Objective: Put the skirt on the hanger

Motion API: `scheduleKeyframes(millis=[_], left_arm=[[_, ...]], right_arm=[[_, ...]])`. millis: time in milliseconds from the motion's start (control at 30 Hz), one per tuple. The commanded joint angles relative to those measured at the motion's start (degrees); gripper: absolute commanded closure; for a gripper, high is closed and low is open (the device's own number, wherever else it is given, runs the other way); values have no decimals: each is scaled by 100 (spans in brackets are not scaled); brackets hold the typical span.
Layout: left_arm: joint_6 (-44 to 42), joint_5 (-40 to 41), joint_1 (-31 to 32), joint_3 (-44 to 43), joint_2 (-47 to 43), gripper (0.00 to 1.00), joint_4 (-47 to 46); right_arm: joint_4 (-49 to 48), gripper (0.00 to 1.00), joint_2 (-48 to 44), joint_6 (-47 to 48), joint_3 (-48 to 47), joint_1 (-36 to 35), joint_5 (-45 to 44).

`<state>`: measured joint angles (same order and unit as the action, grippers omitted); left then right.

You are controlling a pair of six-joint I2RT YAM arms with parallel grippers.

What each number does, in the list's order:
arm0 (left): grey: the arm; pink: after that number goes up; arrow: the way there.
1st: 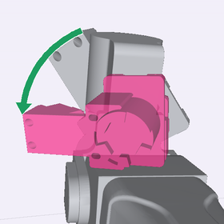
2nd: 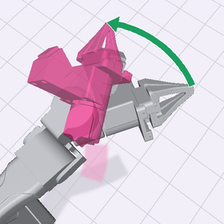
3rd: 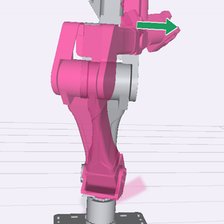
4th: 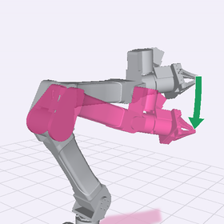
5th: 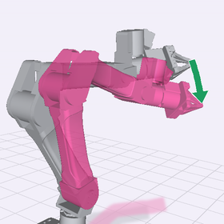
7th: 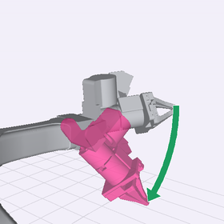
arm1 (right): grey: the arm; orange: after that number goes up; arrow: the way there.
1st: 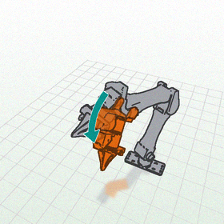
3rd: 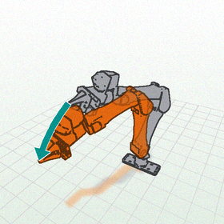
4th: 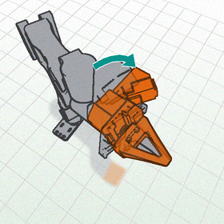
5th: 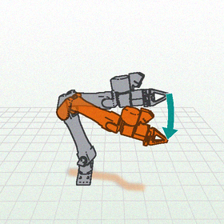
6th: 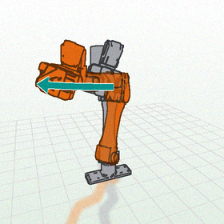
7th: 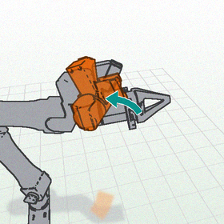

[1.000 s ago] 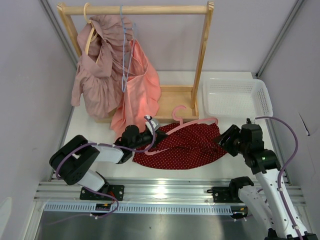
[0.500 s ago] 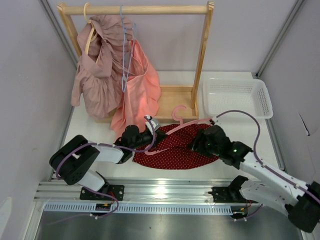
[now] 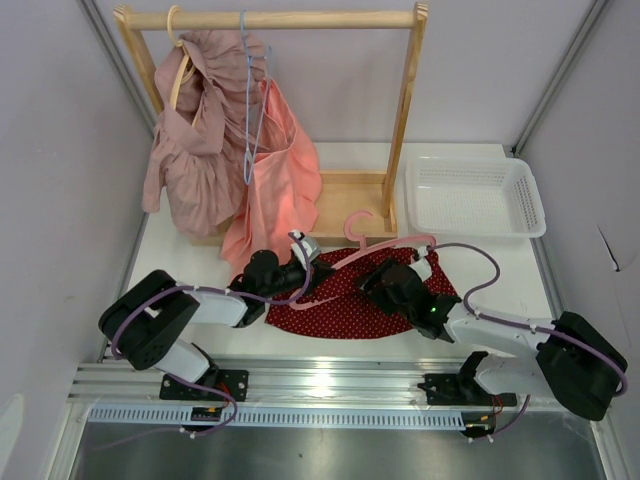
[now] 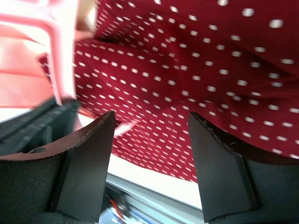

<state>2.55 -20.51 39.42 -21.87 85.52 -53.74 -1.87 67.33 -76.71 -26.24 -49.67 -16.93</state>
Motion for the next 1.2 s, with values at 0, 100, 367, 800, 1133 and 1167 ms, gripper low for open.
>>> scheduleKeyframes(millis=[0, 100, 367, 800, 1133, 1167], left_arm=[[-105, 127, 13, -195, -79, 100, -173], [-114, 126, 13, -195, -70, 100, -137], [-96, 118, 13, -213, -52, 100, -111], [-114, 100, 22, -248, -70, 100, -14], [-96, 109, 13, -230, -70, 100, -23], [-96, 100, 13, -239, -70, 100, -32]], right_arm=[[-981, 31, 148, -608, 84, -157, -767], [-1087, 33, 429, -775, 49, -183, -821], [-1149, 45, 747, -943, 75, -298, -900], [-850, 41, 500, -986, 207, -509, -1120], [-1122, 45, 790, -934, 189, -465, -1172], [-1157, 47, 886, -908, 181, -456, -1155]])
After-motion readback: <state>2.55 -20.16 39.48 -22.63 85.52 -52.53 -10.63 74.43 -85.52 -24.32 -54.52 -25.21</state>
